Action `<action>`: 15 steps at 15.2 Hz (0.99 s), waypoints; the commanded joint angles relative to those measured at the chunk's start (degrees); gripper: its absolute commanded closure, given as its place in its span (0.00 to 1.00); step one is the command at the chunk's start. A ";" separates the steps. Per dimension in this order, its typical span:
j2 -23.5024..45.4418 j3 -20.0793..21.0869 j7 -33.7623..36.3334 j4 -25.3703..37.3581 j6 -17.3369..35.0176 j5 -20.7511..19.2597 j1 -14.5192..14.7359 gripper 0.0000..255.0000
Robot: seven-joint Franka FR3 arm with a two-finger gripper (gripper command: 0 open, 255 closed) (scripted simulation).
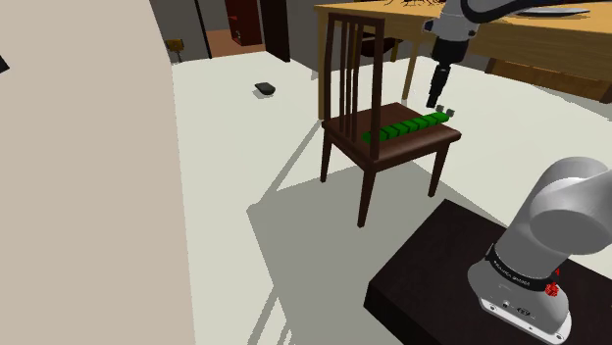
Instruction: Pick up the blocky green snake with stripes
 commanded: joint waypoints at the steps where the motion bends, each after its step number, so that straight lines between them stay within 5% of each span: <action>1: 2.81 -3.93 -7.92 0.90 1.38 -1.03 1.08 0.00; 8: 16.53 -16.41 -33.84 6.86 6.37 -0.85 5.95 0.00; 15: 36.54 -25.54 -62.05 17.26 9.93 7.63 9.61 0.00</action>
